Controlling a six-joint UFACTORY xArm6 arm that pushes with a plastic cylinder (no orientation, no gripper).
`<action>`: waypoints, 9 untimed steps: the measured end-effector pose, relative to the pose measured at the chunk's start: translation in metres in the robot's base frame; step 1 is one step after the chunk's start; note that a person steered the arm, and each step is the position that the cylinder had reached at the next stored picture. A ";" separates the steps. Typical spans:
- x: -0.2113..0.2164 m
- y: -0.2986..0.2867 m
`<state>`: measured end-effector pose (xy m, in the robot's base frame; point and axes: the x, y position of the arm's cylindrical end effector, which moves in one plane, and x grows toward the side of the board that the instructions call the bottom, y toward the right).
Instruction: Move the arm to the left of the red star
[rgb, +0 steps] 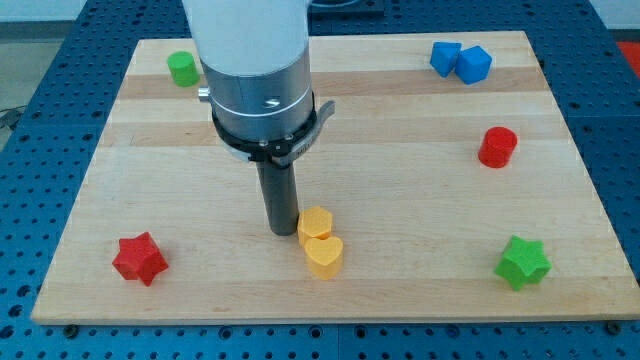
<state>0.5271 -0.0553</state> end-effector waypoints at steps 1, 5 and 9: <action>0.000 0.000; -0.007 -0.073; -0.042 -0.157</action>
<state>0.4855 -0.2124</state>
